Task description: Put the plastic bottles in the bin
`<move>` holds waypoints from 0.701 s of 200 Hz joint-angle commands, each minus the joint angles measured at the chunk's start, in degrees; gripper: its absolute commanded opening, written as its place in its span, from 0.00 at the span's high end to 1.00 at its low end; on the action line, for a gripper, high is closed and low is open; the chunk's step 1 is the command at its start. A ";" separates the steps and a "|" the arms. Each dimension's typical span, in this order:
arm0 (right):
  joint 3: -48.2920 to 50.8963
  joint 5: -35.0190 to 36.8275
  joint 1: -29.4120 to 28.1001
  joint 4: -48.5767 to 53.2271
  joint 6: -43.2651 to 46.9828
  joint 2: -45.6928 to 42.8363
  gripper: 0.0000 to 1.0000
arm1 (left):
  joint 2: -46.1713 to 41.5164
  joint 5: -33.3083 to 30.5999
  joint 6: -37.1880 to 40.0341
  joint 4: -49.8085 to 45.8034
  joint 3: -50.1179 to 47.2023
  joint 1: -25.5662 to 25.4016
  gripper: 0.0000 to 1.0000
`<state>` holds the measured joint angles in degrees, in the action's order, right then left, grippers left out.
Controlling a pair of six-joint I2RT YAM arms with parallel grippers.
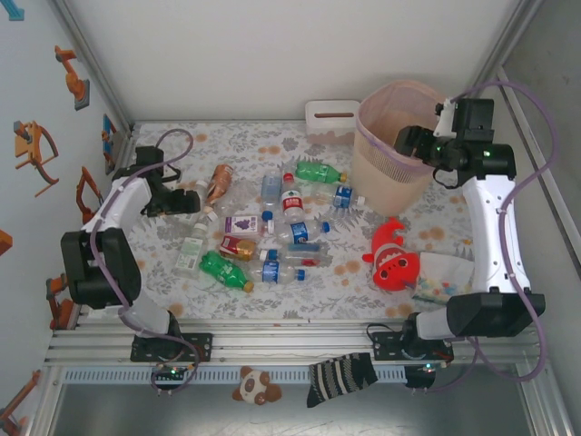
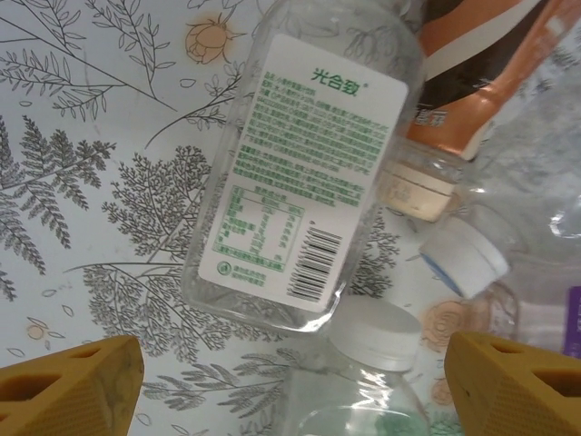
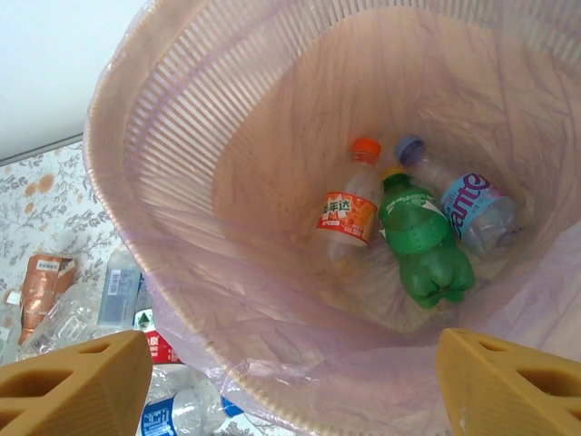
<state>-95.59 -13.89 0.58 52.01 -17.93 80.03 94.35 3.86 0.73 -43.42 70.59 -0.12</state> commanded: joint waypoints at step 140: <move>2.14 -1.22 0.21 -2.35 0.89 -2.71 0.19 | 15.98 -3.20 13.51 -2.27 9.11 -2.42 0.14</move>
<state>-93.95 -14.13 0.58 50.57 -17.50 79.07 108.14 0.08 12.60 -45.19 78.32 -2.92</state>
